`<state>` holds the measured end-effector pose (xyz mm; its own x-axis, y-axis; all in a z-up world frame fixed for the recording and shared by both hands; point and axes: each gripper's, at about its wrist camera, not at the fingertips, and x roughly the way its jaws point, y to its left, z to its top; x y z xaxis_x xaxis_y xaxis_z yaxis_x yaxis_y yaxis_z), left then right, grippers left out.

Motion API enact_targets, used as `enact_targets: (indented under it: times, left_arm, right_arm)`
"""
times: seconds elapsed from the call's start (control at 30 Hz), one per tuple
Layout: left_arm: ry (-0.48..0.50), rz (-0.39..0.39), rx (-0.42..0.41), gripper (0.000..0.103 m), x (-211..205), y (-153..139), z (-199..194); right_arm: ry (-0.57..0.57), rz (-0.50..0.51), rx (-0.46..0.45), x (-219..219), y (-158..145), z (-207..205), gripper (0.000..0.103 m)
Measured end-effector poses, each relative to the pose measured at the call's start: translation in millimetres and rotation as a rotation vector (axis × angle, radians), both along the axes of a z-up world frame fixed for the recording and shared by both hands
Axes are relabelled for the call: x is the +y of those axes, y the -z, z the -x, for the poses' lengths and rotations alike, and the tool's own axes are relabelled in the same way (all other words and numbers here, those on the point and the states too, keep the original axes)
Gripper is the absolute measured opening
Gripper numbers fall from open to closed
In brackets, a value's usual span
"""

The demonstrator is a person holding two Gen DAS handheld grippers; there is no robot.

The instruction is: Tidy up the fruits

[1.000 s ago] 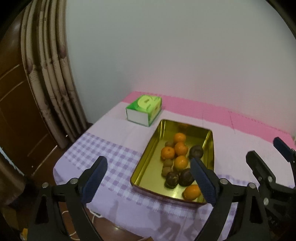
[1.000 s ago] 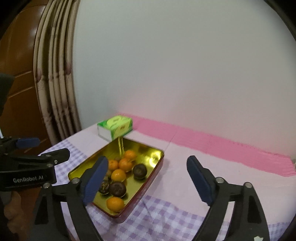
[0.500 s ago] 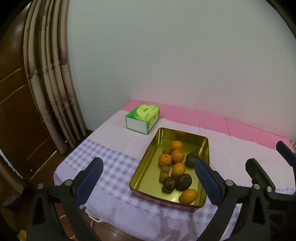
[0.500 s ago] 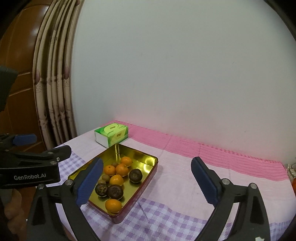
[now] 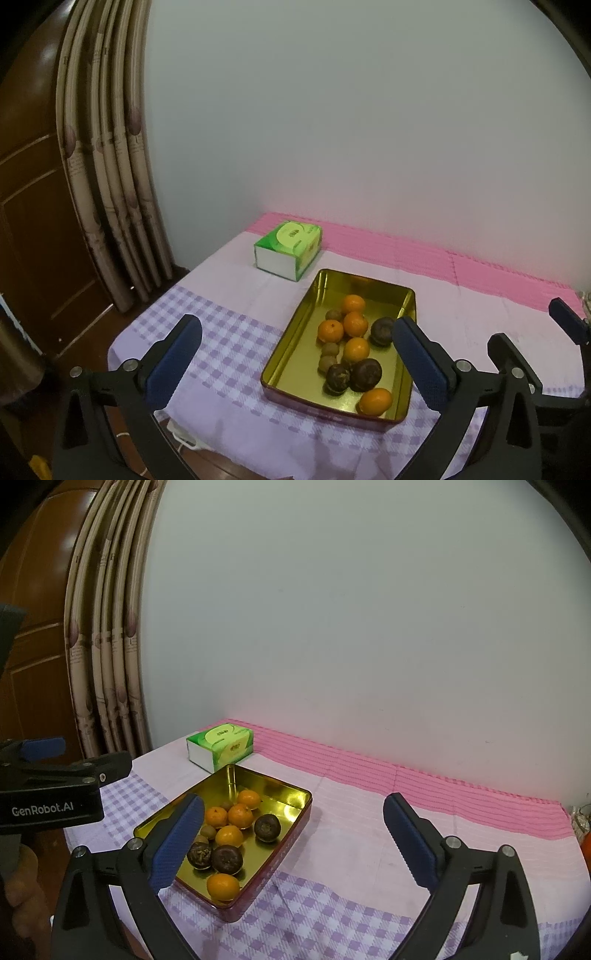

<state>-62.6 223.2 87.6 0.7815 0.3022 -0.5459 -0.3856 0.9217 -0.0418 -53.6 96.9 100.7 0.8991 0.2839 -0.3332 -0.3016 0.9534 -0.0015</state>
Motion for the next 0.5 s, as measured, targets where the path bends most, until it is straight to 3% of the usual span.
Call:
enact_targets:
  times: [0.5]
  left_arm:
    - [0.005, -0.002, 0.044, 0.102, -2, 9, -5]
  right_arm:
    - [0.016, 0.008, 0.065, -15, 16, -13, 0.098]
